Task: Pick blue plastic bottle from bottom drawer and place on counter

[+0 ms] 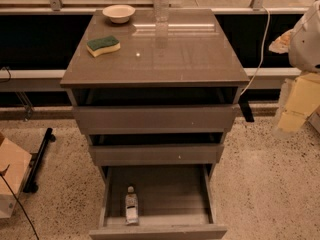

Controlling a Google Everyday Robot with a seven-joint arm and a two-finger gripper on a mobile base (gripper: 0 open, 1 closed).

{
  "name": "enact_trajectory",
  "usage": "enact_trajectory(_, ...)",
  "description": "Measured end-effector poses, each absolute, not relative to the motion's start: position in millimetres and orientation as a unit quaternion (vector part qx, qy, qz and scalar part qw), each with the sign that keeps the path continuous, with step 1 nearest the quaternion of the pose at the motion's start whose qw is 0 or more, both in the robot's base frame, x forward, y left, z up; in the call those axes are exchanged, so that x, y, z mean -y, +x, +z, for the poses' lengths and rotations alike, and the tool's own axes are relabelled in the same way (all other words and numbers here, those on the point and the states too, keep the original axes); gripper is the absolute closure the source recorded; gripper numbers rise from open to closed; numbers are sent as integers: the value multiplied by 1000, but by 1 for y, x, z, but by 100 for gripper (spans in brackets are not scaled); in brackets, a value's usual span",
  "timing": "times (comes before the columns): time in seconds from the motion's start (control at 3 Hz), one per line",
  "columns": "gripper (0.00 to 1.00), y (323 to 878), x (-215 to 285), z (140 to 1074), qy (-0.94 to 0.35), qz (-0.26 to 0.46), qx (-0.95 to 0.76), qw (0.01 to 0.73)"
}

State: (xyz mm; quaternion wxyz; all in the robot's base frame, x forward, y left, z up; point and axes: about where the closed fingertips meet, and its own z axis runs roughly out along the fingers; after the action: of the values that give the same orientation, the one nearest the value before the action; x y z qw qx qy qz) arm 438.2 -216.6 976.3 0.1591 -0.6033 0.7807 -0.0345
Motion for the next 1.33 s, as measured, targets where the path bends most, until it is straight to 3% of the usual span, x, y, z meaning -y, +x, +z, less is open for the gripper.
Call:
enact_trajectory(0.67,0,439,210,971,-588,-30,-788,180)
enact_trajectory(1.33,0,458,187,907,-497,7,-843,205)
